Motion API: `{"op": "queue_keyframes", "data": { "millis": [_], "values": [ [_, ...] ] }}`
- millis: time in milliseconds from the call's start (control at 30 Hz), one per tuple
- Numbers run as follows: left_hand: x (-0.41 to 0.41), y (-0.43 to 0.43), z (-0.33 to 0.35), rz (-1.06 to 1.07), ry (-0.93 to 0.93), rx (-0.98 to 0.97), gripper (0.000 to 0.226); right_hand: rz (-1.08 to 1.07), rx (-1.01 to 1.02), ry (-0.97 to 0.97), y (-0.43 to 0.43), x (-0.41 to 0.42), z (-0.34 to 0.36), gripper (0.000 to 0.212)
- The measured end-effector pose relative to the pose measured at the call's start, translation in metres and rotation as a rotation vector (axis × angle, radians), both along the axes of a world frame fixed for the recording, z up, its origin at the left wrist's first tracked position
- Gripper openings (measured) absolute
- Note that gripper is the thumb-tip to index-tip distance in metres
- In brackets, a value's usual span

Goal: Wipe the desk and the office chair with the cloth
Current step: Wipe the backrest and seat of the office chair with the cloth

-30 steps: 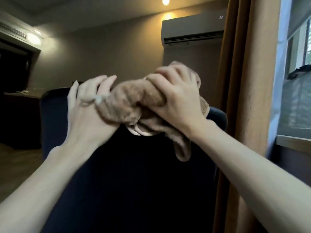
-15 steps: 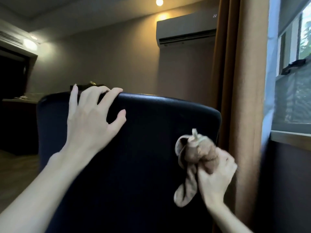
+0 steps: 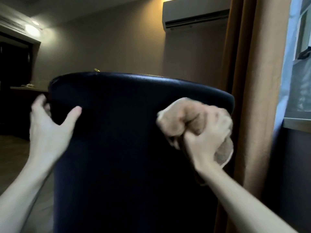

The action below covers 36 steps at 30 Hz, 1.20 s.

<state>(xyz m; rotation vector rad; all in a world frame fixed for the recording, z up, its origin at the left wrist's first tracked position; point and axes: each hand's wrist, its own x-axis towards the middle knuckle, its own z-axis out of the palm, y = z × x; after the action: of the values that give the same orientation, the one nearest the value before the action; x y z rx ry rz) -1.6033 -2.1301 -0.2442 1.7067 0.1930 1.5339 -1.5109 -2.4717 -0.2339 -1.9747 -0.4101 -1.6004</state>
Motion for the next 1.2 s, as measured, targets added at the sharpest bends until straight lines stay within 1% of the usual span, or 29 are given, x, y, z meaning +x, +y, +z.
{"op": "queue_keyframes", "data": {
  "millis": [33,67,100,133,167,200,233,267,300,333,367,400,433,467,533,567,600,667,767,800,833,900,933,1000,1067,1100,1133,1167,1200],
  "values": [
    [0.002,0.0,-0.004,-0.114,0.043,-0.076,0.088,0.082,0.006,-0.064,0.02,-0.006,-0.016,0.06],
    [0.006,0.005,-0.012,-0.205,0.05,-0.119,0.084,0.074,-0.143,-0.141,0.038,-0.008,-0.035,0.059],
    [0.007,0.009,-0.019,-0.235,0.04,-0.121,0.081,0.17,-0.468,-0.138,0.056,-0.014,-0.064,0.051],
    [0.006,0.013,-0.024,-0.27,0.037,-0.147,0.081,0.18,-0.752,-0.181,0.067,-0.015,-0.092,0.037],
    [0.005,0.017,-0.024,-0.313,0.029,-0.188,0.082,0.212,-0.975,-0.182,0.065,-0.017,-0.104,0.019],
    [0.003,0.021,-0.024,-0.397,0.022,-0.24,0.081,0.261,-1.105,-0.136,0.06,-0.015,-0.105,0.007],
    [0.002,0.024,-0.021,-0.482,0.022,-0.284,0.078,0.458,-0.971,-0.137,0.052,-0.008,-0.099,0.012],
    [-0.002,0.029,-0.023,-0.549,0.033,-0.32,0.075,0.476,-0.786,-0.155,0.043,-0.014,-0.082,0.022],
    [-0.005,0.031,-0.026,-0.592,0.057,-0.347,0.077,0.369,-0.751,-0.266,0.035,-0.018,-0.061,0.027],
    [-0.007,0.033,-0.03,-0.621,0.086,-0.367,0.082,0.095,-0.796,-0.432,0.027,-0.022,-0.033,0.025],
    [-0.009,0.031,-0.039,-0.629,0.112,-0.403,0.087,-0.029,-0.678,-0.559,0.023,-0.022,-0.01,0.024],
    [-0.009,0.029,-0.045,-0.649,0.143,-0.435,0.089,0.067,-0.553,-0.547,0.02,-0.026,0.016,0.029],
    [-0.01,0.027,-0.052,-0.657,0.16,-0.47,0.089,0.008,-0.462,-0.55,0.023,-0.026,0.036,0.034],
    [-0.014,0.024,-0.056,-0.672,0.159,-0.494,0.088,0.051,-0.327,-0.494,0.034,-0.023,0.043,0.039],
    [-0.015,0.021,-0.059,-0.697,0.138,-0.513,0.09,0.065,-0.179,-0.358,0.065,-0.024,0.022,0.046],
    [-0.016,0.022,-0.061,-0.719,0.126,-0.516,0.091,0.087,-0.152,-0.315,0.081,-0.024,-0.001,0.052],
    [-0.016,0.019,-0.061,-0.745,0.115,-0.518,0.092,0.12,-0.192,-0.272,0.097,-0.024,-0.03,0.058],
    [-0.018,0.018,-0.067,-0.785,0.101,-0.515,0.093,0.19,-0.45,-0.218,0.125,-0.032,-0.105,0.058],
    [-0.024,0.013,-0.076,-0.849,0.075,-0.492,0.091,0.253,-1.056,-0.131,0.144,-0.05,-0.235,0.03],
    [-0.026,0.012,-0.079,-0.875,0.062,-0.48,0.091,0.254,-1.198,-0.051,0.143,-0.061,-0.267,0.024],
    [-0.028,0.012,-0.083,-0.902,0.064,-0.469,0.09,0.277,-1.252,0.007,0.14,-0.068,-0.283,0.022],
    [-0.032,0.009,-0.086,-0.929,0.113,-0.453,0.091,0.369,-1.169,0.09,0.134,-0.074,-0.275,0.028],
    [-0.033,0.01,-0.088,-0.926,0.159,-0.45,0.093,0.368,-1.113,0.071,0.136,-0.074,-0.256,0.031],
    [-0.038,0.008,-0.086,-0.924,0.284,-0.424,0.099,0.394,-0.913,-0.199,0.137,-0.075,-0.2,0.027],
    [-0.044,0.004,-0.078,-0.995,0.378,-0.43,0.108,0.424,-0.578,-0.362,0.143,-0.074,-0.141,0.025],
    [-0.047,0.001,-0.075,-1.089,0.408,-0.453,0.111,0.422,-0.446,-0.415,0.149,-0.069,-0.121,0.025],
    [-0.049,-0.005,-0.071,-1.175,0.427,-0.455,0.111,0.403,-0.344,-0.41,0.153,-0.066,-0.112,0.025],
    [-0.05,-0.011,-0.069,-1.213,0.448,-0.413,0.111,0.38,-0.308,-0.391,0.158,-0.064,-0.116,0.024],
    [-0.049,-0.013,-0.067,-1.162,0.495,-0.352,0.111,0.376,-0.325,-0.375,0.16,-0.064,-0.135,0.023]
  ]
}}
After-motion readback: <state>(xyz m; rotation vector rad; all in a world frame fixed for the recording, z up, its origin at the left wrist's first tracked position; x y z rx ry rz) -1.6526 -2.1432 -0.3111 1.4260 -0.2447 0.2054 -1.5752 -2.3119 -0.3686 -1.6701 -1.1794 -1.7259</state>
